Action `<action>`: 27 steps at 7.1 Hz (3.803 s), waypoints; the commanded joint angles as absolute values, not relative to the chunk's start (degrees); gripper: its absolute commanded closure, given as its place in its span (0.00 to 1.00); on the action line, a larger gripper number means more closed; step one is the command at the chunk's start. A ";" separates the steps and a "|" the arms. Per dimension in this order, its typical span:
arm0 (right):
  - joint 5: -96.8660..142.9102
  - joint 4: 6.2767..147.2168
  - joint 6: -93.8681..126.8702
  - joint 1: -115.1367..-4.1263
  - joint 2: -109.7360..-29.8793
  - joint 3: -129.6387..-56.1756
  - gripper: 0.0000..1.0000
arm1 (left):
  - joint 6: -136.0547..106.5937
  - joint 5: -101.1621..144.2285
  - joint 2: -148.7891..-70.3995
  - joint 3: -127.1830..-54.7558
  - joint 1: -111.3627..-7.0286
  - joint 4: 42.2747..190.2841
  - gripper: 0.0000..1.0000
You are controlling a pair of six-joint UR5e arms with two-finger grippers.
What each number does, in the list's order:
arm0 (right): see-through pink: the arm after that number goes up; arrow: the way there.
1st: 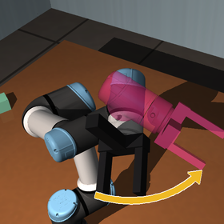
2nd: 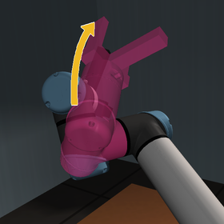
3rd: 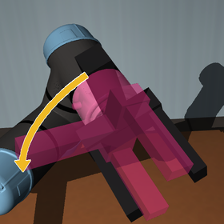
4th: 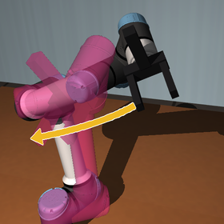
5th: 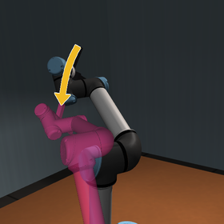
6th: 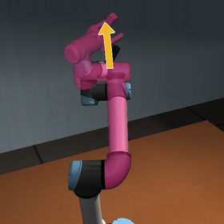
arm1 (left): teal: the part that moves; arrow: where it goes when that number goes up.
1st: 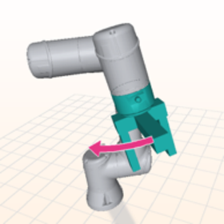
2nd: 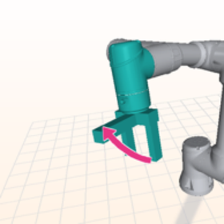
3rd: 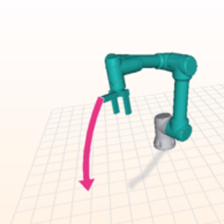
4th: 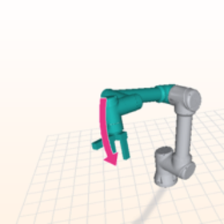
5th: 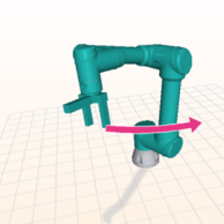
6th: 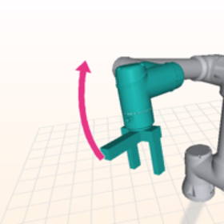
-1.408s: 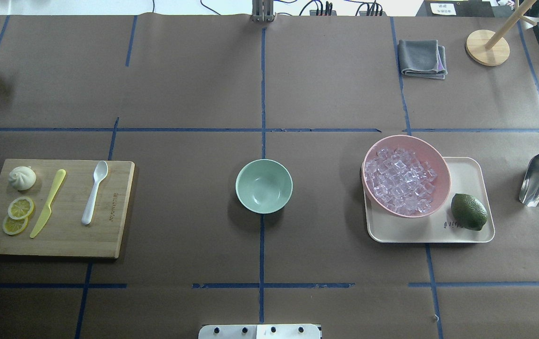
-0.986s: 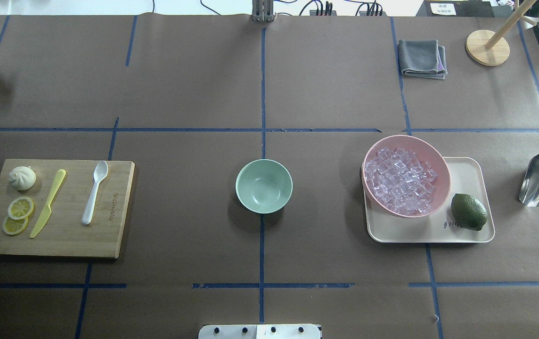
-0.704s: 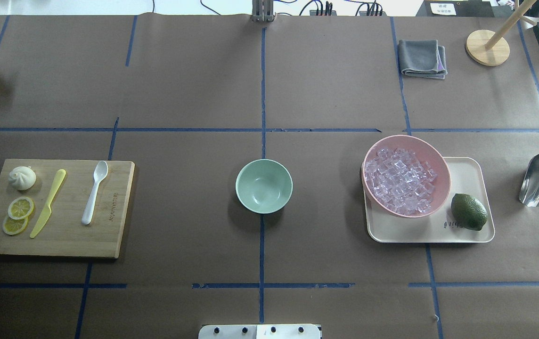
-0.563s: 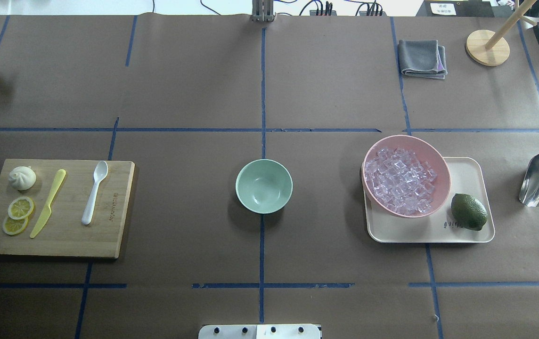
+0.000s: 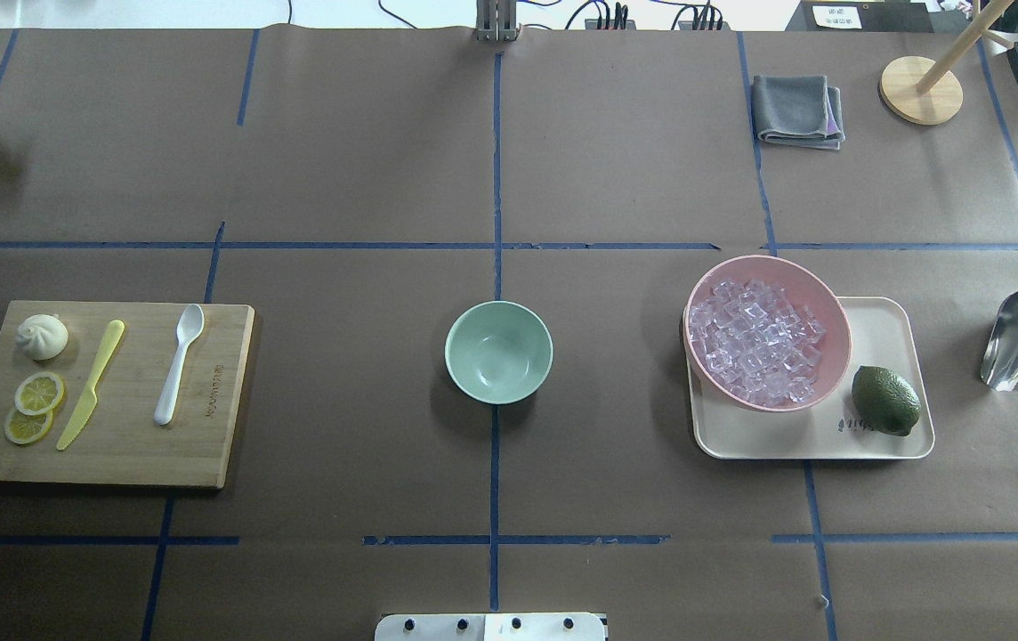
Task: Put spoon and ice into bowl
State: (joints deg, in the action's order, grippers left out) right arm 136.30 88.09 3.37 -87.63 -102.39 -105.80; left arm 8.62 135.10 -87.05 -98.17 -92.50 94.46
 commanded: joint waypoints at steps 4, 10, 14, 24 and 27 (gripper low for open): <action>137.29 87.01 3.51 -86.84 -101.16 -106.08 0.00 | -19.49 138.72 -87.54 -107.71 -72.91 101.78 0.00; 137.37 87.10 3.60 -86.84 -101.25 -106.00 0.00 | -47.63 114.89 -95.52 -109.80 -42.64 102.13 0.00; 137.37 87.10 3.60 -86.84 -101.25 -106.08 0.00 | -47.55 115.31 -98.17 -99.15 -42.45 113.29 0.01; 137.29 87.10 3.43 -86.92 -101.60 -106.00 0.00 | -47.81 115.49 -97.56 -100.20 -40.87 112.76 0.39; 137.29 87.10 3.52 -86.92 -101.51 -106.00 0.00 | -47.90 115.58 -97.56 -100.55 -40.87 112.76 0.93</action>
State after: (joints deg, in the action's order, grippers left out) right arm 137.31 87.10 3.51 -86.92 -101.58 -106.00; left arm -47.87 115.57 -97.57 -100.38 -40.87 112.76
